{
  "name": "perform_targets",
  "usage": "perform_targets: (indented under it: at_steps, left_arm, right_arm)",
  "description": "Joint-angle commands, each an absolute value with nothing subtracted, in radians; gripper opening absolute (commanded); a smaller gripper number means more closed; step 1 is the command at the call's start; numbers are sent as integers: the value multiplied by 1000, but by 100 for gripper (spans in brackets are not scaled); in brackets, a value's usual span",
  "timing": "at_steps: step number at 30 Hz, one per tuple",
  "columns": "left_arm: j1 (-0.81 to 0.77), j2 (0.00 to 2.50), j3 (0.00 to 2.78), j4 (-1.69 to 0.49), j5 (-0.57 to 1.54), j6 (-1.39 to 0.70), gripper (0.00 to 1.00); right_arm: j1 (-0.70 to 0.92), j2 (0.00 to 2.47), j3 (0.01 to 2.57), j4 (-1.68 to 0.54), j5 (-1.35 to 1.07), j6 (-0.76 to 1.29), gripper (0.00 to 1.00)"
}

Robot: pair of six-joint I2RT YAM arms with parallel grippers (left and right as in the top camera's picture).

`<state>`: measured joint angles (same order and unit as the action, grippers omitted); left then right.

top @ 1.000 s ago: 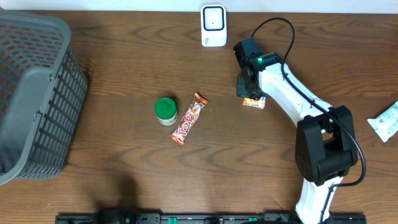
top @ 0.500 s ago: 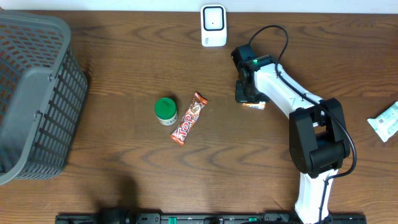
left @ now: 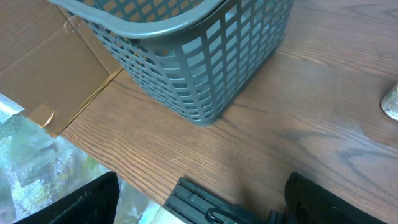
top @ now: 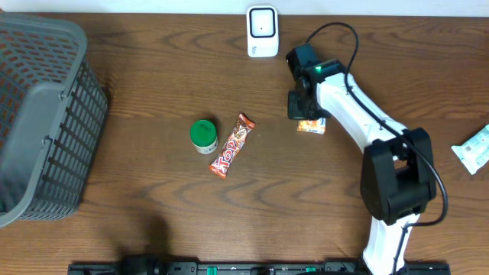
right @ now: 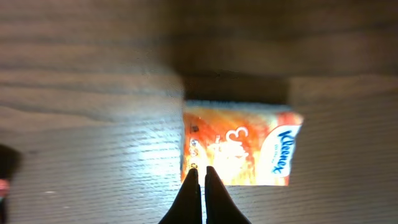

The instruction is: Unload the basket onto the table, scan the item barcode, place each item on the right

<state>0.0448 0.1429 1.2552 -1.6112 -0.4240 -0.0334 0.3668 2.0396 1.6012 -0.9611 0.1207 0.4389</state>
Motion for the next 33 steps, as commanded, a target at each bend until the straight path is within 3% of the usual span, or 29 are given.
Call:
perform_targets:
  at_steps: [1,33]
  left_arm:
    - [47,133,1258,-1689,-430,-39,86]
    - [47,133,1258,-1689,-430,-39,86]
  right_arm:
    - [350,2016,1620,-957,189,429,1]
    - [315,2078,1521,-940,147,504,1]
